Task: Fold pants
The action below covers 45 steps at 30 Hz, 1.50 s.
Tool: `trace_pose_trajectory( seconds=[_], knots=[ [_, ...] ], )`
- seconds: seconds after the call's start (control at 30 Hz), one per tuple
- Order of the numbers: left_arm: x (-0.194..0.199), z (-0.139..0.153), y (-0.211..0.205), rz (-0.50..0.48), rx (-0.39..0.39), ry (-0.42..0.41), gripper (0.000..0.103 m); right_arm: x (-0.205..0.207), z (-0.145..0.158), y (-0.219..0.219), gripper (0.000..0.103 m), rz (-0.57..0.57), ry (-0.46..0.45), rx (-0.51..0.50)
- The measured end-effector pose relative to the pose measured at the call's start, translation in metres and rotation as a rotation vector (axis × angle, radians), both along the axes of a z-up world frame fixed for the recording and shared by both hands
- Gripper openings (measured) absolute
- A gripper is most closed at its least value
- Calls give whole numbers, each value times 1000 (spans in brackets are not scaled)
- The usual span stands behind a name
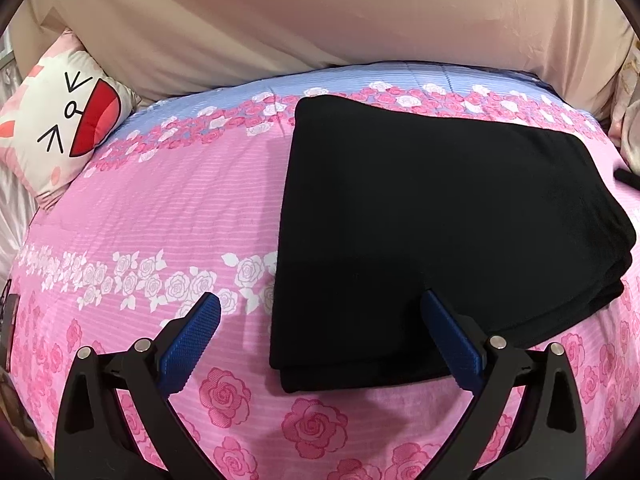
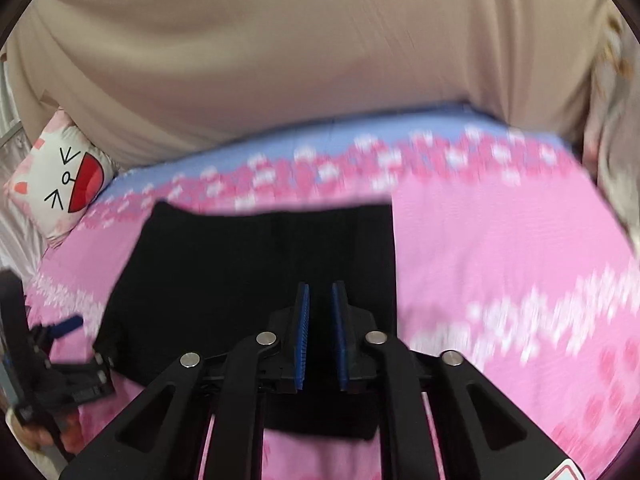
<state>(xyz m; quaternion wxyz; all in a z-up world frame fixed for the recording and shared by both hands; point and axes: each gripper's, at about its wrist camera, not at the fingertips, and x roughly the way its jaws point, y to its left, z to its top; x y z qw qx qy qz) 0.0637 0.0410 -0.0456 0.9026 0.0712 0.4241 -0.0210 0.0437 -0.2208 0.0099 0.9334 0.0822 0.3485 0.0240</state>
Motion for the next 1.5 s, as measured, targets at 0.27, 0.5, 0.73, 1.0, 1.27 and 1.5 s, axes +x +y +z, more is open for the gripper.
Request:
trace_pose_trajectory(
  seconds=[0.27,0.5,0.73,1.0,1.27,1.5],
  knots=[
    [6,-6,-1,-6,1,13,98,95,-39,-20,1,-51,152,-21],
    [5,-4,0,-7,-2,18,98,34,-11,-29,12,-96,23,43],
    [5,-4,-1,8,-1,23,98,-31,-19,-13,12,-28,31,31],
    [-2,0,-3,6,21,16,98,-44,-32,-4,11,-37,51,-11],
    [-35,16,15,-7,-43,2,98,-78,-29,-13,13,-60,59,-27],
    [-21,4,75,-17,-528,176,98,-91,-46,-54,65,-79,91,191]
  ],
)
